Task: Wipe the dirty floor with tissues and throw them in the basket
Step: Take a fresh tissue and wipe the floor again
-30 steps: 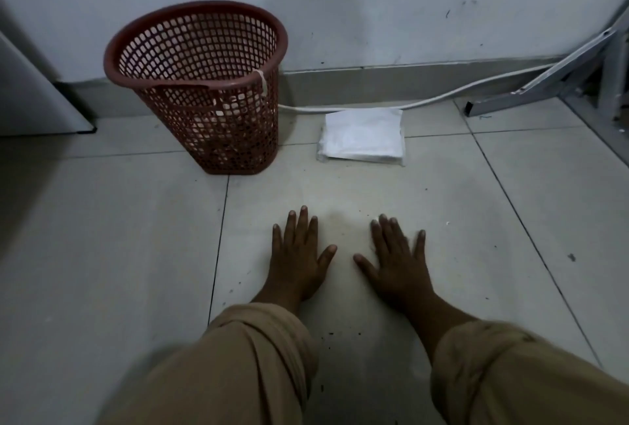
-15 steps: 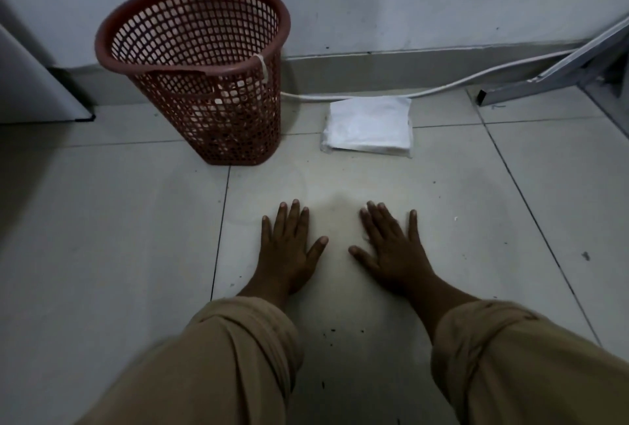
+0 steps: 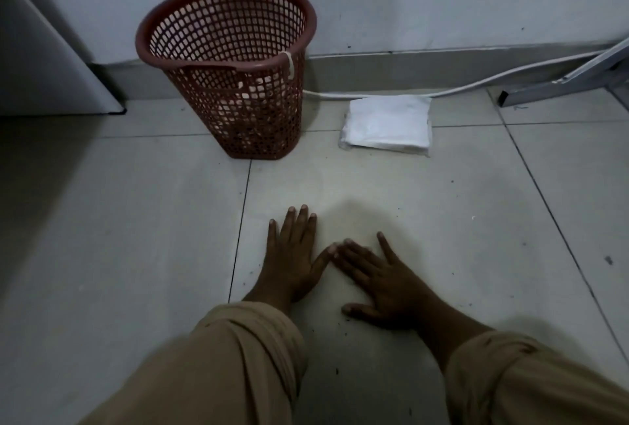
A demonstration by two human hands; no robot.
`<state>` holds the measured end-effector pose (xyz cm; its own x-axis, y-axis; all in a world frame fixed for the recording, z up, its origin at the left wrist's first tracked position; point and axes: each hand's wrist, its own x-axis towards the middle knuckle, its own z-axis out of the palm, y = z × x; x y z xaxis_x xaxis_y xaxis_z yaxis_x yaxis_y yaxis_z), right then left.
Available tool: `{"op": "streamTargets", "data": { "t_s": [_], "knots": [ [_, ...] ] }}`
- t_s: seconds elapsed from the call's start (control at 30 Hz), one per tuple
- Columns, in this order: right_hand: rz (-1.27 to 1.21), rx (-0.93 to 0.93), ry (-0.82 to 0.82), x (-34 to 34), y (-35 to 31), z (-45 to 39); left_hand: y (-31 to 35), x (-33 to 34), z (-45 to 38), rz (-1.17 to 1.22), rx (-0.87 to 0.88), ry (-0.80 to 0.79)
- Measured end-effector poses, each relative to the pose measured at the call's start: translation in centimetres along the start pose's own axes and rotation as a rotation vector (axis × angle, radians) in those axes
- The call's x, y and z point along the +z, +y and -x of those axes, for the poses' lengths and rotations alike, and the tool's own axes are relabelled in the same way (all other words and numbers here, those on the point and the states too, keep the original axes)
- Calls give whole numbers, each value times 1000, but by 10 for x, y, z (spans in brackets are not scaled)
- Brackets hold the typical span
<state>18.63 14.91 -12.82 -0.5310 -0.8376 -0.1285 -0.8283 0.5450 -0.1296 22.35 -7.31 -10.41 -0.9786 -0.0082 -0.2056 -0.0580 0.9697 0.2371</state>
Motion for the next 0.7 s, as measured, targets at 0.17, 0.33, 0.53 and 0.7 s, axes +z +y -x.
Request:
{"op": "streamTargets", "data": {
  "t_s": [0.17, 0.33, 0.53, 0.7],
  "knots": [
    [-51, 455, 12, -9, 8, 24, 48, 14, 6, 53, 46, -4],
    [-159, 480, 47, -3, -48, 27, 83, 24, 4, 55, 140, -43],
    [-52, 422, 23, 3, -27, 78, 87, 34, 6, 11, 201, -76],
    [-211, 980, 77, 2, -15, 101, 91, 38, 3, 36, 170, -86]
  ]
}}
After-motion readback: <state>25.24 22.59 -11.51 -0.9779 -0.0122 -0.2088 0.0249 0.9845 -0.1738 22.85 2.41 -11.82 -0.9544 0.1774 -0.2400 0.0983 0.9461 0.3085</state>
